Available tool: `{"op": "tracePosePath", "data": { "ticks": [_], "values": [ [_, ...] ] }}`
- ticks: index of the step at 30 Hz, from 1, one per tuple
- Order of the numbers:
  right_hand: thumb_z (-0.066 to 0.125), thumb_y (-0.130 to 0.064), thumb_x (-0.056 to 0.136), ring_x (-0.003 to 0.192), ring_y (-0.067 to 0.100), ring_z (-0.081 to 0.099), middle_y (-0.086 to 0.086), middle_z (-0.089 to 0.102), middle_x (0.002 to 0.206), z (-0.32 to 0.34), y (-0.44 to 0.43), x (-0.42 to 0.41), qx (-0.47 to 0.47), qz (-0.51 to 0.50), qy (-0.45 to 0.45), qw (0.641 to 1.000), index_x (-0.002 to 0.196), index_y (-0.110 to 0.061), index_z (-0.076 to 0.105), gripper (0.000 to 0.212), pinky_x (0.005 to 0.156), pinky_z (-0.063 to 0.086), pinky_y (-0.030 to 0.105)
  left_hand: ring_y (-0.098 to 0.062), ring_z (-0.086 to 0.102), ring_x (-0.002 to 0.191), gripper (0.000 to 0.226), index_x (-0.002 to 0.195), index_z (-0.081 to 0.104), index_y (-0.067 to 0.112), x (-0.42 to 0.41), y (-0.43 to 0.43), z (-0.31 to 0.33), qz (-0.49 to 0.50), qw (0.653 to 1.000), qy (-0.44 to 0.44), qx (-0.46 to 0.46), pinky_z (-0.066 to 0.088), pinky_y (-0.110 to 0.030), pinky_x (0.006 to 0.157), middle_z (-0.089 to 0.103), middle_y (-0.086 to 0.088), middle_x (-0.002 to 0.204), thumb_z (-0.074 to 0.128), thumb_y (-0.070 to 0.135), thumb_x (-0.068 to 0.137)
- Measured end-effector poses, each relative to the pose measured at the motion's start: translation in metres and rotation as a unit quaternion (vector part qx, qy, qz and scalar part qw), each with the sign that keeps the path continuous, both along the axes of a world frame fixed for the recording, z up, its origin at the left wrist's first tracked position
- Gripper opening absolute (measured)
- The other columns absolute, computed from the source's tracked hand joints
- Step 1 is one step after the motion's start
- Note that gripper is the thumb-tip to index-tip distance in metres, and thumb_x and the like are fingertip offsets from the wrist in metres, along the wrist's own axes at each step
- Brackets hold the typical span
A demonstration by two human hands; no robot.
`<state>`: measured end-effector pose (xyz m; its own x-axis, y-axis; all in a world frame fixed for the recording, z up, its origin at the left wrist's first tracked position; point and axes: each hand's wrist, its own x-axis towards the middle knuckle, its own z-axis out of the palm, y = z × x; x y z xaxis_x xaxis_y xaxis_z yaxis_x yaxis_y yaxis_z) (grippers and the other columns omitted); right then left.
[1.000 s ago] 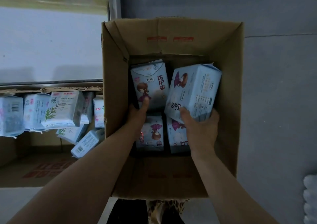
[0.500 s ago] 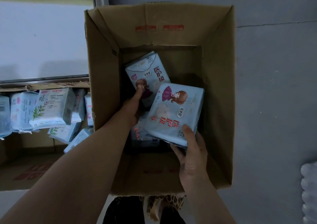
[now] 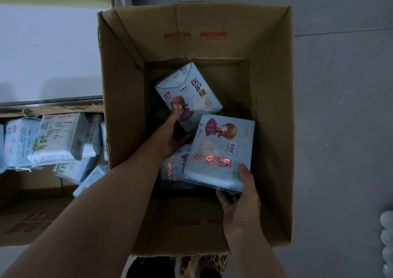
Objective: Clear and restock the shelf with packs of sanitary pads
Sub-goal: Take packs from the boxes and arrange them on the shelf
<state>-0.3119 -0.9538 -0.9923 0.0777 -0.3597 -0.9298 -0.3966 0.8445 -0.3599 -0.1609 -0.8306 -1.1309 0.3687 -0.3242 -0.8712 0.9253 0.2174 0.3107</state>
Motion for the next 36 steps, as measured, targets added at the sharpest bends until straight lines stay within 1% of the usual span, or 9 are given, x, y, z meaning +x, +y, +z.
{"op": "tracePosePath", "data": {
  "ticks": [8,12,19,22,25,27,29,32,36],
  "values": [
    [0.074,-0.033,0.081,0.106,0.021,0.068,0.0,0.076,0.105,-0.007,-0.003,-0.003,0.009,-0.016,-0.002,1.0,0.116,-0.024,0.068,0.037,0.08,0.054,0.04,-0.029,0.06,0.125,0.084,0.139,0.058,0.018,0.002,-0.004,-0.023,-0.018,1.0,0.014,-0.017,0.044,-0.049,0.109,0.063,-0.012,0.135,0.082,0.058,0.069],
    [0.074,-0.035,0.08,0.105,0.02,0.069,-0.002,0.077,0.103,-0.008,-0.003,-0.004,0.011,-0.014,-0.006,1.0,0.117,-0.025,0.068,0.039,0.08,0.055,0.039,-0.031,0.062,0.122,0.079,0.136,0.06,0.015,0.002,-0.005,-0.021,-0.035,0.999,0.015,-0.02,0.045,-0.047,0.107,0.065,-0.013,0.132,0.081,0.055,0.071],
    [0.077,-0.035,0.075,0.102,0.016,0.072,-0.002,0.076,0.11,0.002,-0.003,-0.002,0.006,0.024,-0.019,1.0,0.125,-0.022,0.066,0.053,0.082,0.058,0.038,-0.029,0.07,0.107,0.078,0.127,0.066,0.018,0.009,-0.01,0.014,0.006,0.996,0.032,0.081,0.053,-0.047,0.098,0.073,-0.01,0.116,0.087,0.053,0.061],
    [0.078,-0.035,0.073,0.105,0.017,0.072,-0.002,0.077,0.109,0.017,0.001,-0.002,0.004,0.061,-0.024,0.998,0.125,-0.021,0.066,0.055,0.086,0.059,0.04,-0.026,0.073,0.101,0.071,0.126,0.065,0.014,0.016,-0.008,0.039,0.039,0.993,0.047,0.105,0.058,-0.041,0.085,0.074,-0.01,0.113,0.085,0.044,0.065],
    [0.08,-0.038,0.069,0.105,0.018,0.071,-0.001,0.076,0.11,0.041,0.001,-0.007,0.0,0.068,-0.014,0.998,0.124,-0.02,0.067,0.06,0.081,0.061,0.038,-0.027,0.074,0.098,0.058,0.128,0.064,0.013,0.019,-0.007,0.074,0.049,0.991,0.076,0.094,0.059,-0.04,0.076,0.074,-0.012,0.113,0.082,0.036,0.078],
    [0.08,-0.039,0.071,0.101,0.017,0.072,-0.001,0.077,0.107,0.064,-0.003,-0.013,-0.003,0.075,-0.012,0.997,0.12,-0.019,0.069,0.055,0.078,0.062,0.036,-0.03,0.073,0.099,0.059,0.127,0.062,0.012,0.019,-0.008,0.102,0.05,0.989,0.108,0.092,0.059,-0.044,0.076,0.074,-0.013,0.11,0.083,0.036,0.078],
    [0.078,-0.038,0.076,0.097,0.016,0.074,-0.001,0.077,0.105,0.091,-0.009,-0.023,-0.006,0.089,-0.02,0.996,0.117,-0.018,0.07,0.046,0.079,0.061,0.036,-0.032,0.067,0.104,0.061,0.124,0.058,0.015,0.017,-0.009,0.135,0.045,0.983,0.133,0.114,0.057,-0.049,0.083,0.07,-0.014,0.111,0.085,0.04,0.075],
    [0.075,-0.037,0.083,0.097,0.019,0.074,0.004,0.077,0.106,0.134,-0.016,-0.04,-0.022,0.105,-0.022,0.994,0.115,-0.014,0.071,0.04,0.083,0.06,0.04,-0.033,0.066,0.105,0.082,0.133,0.053,0.017,0.008,-0.009,0.185,0.011,0.98,0.126,0.151,0.056,-0.051,0.091,0.065,-0.013,0.124,0.09,0.044,0.065],
    [0.071,-0.04,0.086,0.1,0.023,0.073,0.004,0.077,0.104,0.199,-0.017,-0.06,-0.039,0.125,-0.034,0.991,0.116,-0.014,0.07,0.04,0.084,0.058,0.04,-0.031,0.065,0.095,0.069,0.121,0.052,0.018,-0.004,-0.006,0.267,-0.017,0.978,0.115,0.173,0.059,-0.048,0.077,0.062,-0.013,0.106,0.088,0.043,0.068]
  ]
}}
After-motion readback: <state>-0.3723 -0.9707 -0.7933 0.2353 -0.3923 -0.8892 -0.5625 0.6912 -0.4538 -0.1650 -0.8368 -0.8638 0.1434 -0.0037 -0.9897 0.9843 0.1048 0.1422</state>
